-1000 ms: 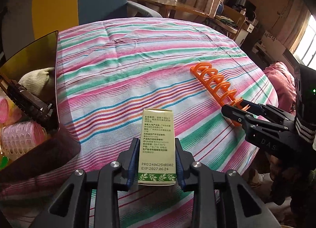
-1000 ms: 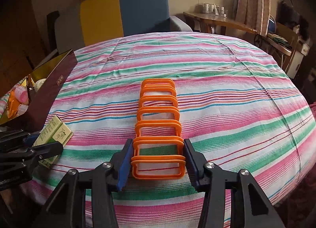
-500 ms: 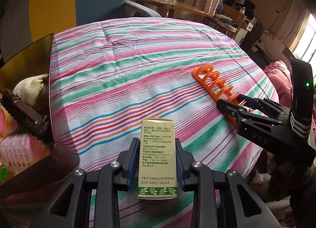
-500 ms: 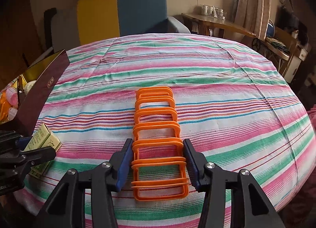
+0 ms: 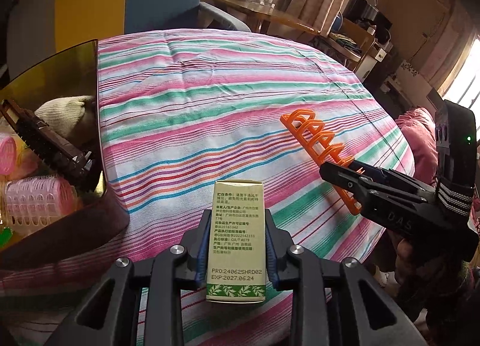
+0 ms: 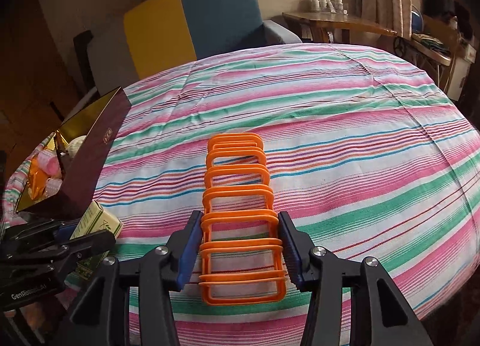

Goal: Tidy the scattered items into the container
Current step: 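Lift green box and orange rack and carry toward gold tray with both grippers, then lower box and rack into the tray and open both grippers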

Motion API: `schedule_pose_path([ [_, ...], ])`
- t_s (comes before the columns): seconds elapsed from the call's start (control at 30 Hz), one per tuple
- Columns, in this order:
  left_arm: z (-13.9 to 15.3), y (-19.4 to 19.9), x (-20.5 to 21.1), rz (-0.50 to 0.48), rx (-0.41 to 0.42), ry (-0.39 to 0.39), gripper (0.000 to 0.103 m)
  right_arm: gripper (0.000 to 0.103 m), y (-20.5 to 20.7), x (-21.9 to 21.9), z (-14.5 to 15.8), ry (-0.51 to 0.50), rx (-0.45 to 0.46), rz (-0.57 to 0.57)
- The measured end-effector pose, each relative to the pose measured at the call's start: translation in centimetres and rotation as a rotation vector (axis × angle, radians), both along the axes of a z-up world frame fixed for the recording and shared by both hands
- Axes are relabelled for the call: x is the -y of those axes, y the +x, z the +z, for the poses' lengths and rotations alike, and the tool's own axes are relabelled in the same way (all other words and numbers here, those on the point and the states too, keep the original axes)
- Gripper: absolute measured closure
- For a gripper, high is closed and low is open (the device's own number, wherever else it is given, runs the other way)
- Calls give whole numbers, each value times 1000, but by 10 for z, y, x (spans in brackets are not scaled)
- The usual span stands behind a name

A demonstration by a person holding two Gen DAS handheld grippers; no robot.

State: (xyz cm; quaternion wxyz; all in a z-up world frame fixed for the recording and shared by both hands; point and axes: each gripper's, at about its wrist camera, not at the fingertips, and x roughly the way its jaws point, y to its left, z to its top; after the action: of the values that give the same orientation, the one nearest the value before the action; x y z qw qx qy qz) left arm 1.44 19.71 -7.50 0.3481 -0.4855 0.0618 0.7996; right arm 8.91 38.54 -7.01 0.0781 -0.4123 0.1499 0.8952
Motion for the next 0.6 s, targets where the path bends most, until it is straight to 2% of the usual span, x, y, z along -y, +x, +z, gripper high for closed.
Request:
schedule_pose_path([
  [0.23, 18, 2, 16, 36, -48, 26, 73, 53, -9, 25, 17, -27, -41, 70],
  [0.6, 51, -16, 78, 211, -112, 86, 73, 53, -48, 93, 57, -44, -131, 271],
])
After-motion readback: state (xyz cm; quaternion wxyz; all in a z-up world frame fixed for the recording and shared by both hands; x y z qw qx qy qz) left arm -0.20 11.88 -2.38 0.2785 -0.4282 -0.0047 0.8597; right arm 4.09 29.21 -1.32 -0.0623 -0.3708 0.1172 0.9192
